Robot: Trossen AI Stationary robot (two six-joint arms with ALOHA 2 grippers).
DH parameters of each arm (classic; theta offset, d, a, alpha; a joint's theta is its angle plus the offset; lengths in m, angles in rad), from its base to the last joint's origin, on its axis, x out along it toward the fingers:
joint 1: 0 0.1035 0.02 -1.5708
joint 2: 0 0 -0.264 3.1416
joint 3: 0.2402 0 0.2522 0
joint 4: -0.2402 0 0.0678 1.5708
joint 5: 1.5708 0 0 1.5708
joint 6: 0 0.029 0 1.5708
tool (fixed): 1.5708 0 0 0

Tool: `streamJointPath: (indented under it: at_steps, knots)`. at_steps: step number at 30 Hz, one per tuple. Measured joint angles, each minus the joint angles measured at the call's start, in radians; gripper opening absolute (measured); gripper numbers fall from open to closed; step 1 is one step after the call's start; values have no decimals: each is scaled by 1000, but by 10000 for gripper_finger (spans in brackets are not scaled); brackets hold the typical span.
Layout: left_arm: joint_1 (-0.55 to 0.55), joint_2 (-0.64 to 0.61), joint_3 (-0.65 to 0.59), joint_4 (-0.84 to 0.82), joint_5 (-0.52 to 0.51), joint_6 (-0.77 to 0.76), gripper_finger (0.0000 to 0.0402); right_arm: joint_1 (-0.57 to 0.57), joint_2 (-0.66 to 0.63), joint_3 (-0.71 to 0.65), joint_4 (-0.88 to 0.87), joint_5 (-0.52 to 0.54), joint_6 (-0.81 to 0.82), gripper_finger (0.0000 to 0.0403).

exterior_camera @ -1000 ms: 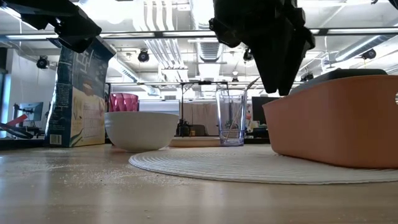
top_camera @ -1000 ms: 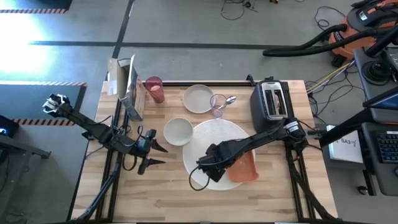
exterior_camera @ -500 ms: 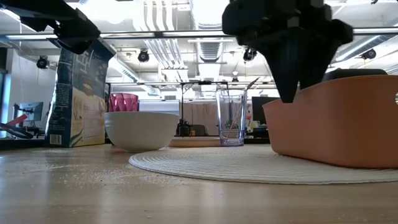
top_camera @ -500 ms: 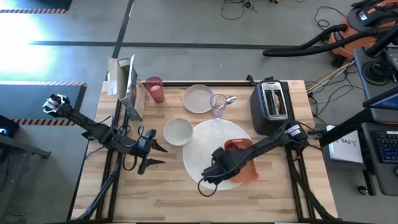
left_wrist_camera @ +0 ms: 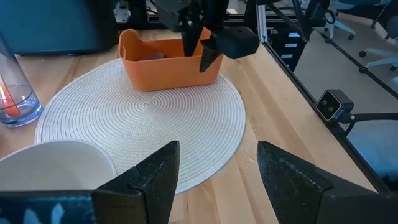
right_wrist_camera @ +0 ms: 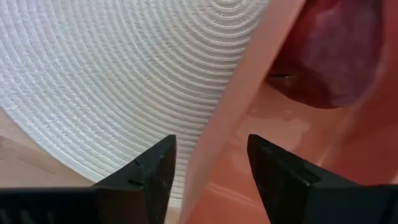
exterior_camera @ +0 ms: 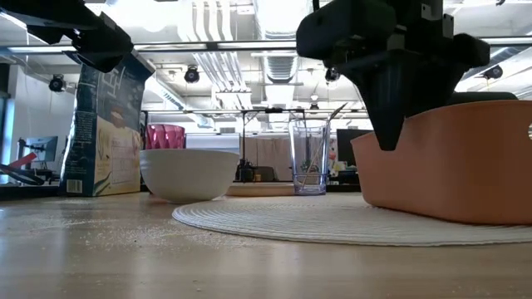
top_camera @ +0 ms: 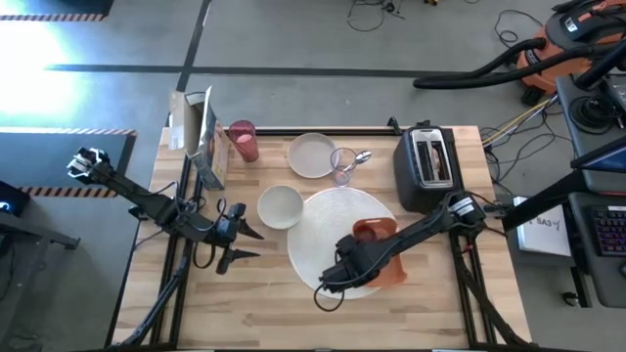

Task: Arrange a breakfast setting
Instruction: Move the orange bin to the bottom right of the table

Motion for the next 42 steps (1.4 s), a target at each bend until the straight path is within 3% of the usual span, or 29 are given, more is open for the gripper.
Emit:
streamJointPath:
  at_steps: [15, 24, 36, 42]
  knots:
    - [0, 0, 0, -10, 0, 6, 199, 0, 1, -16, 38, -86, -59, 16]
    - [0, 0, 0, -14, 0, 24, 199, 26, -32, -16, 30, -160, -57, 8]
    - [0, 0, 0, -13, -3, 24, 199, 201, -98, -16, -41, -158, 349, 8]
    - [0, 0, 0, -13, -12, 24, 199, 212, -98, -16, -45, -318, 364, 8]
